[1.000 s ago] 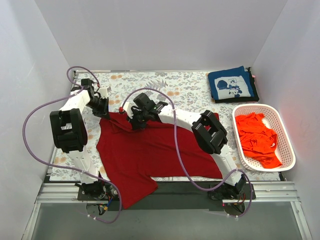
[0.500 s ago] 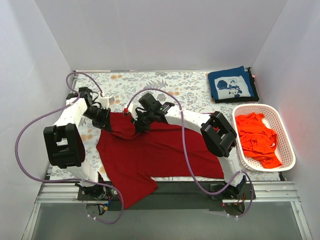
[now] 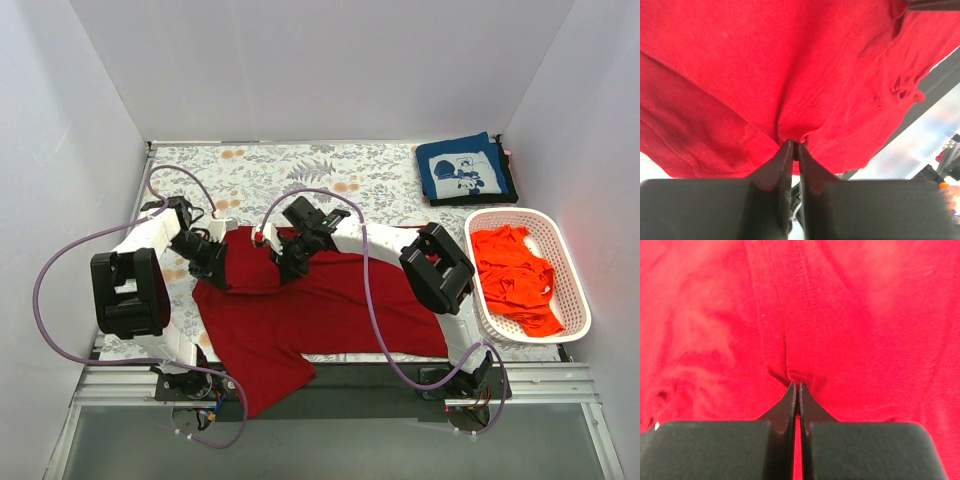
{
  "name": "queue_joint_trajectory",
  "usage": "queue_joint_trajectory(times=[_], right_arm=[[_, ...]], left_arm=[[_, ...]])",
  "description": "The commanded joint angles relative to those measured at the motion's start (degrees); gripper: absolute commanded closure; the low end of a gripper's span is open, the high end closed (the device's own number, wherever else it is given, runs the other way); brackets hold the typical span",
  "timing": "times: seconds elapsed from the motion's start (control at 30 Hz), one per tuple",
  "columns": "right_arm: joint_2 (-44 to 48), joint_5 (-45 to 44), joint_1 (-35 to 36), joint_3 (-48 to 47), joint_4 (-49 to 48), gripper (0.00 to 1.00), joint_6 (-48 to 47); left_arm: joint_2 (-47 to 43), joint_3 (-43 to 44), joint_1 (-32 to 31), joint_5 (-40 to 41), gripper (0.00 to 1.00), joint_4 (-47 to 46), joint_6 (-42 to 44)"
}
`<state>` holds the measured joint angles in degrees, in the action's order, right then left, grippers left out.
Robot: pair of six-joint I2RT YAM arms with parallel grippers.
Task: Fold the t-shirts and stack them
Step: Fold the tshirt
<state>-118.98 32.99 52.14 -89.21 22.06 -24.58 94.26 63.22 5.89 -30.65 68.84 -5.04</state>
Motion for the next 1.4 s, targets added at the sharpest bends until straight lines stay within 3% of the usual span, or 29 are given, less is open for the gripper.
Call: queue_joint_trajectory(times=[0.0,0.03,0.07,0.1,0.17,0.3,0.43,0.57,0.73,0.9,1.03,1.17,1.37], right_arm=[[2.44,5.66,-0.2,-0.17,4.98,0.99,-3.36],[2.17,6.2,-0.2,-0.44,6.05,0.99,-4.07],[2.0,6.82,-0.28,-0.96,7.37,0.81,-5.12],[2.26,6.82,-0.28,-1.66,9.29,0.73,-5.39],[4.09,6.99,-1.6,-2.2,10.71,0.56,-5.04],[8.76,9.19,-9.23,-2.02,11.94,0.45,-0.22],[10.78,4.72,-20.55,-3.42,16.42,0.46,-1.34],[11.14,-4.33,-27.34,-2.91,20.73,0.6,-3.63],[11.58,-14.79,-32.62,0.7,21.18,0.71,-6.09],[10.09,-21.73,-35.26,6.14,21.18,0.78,-9.69],[4.66,-24.55,-36.41,5.37,20.39,0.8,-11.28],[-1.51,-26.66,-36.58,0.01,19.07,0.8,-11.63],[-10.56,-27.98,-36.67,-11.39,18.45,0.78,-12.07]], left_arm=[[-3.12,-1.17,-0.44,0.42,0.9,1.47,3.1],[-2.94,-1.43,-0.53,0.16,0.82,2.0,4.5],[-2.77,-1.17,-0.62,0.16,0.75,2.35,4.86],[-2.68,-0.74,-0.53,-0.1,0.66,2.96,4.86],[-2.41,2.85,-0.18,-1.68,0.59,2.88,4.77],[0.83,11.54,0.35,-5.46,0.55,-0.44,-0.4],[6.19,17.11,0.52,-6.88,0.55,-8.26,-8.91],[12.08,20.45,0.09,-4.69,0.64,-16.44,-19.28],[17.0,21.25,-1.14,2.68,0.72,-23.13,-23.43],[18.68,19.93,-1.94,6.56,0.74,-25.24,-24.05],[20.35,18.61,-1.76,13.77,0.84,-26.3,-26.16],[24.03,19.39,-0.97,19.75,0.89,-26.3,-27.13],[28.95,25.89,0.96,21.69,0.9,-26.04,-27.13]])
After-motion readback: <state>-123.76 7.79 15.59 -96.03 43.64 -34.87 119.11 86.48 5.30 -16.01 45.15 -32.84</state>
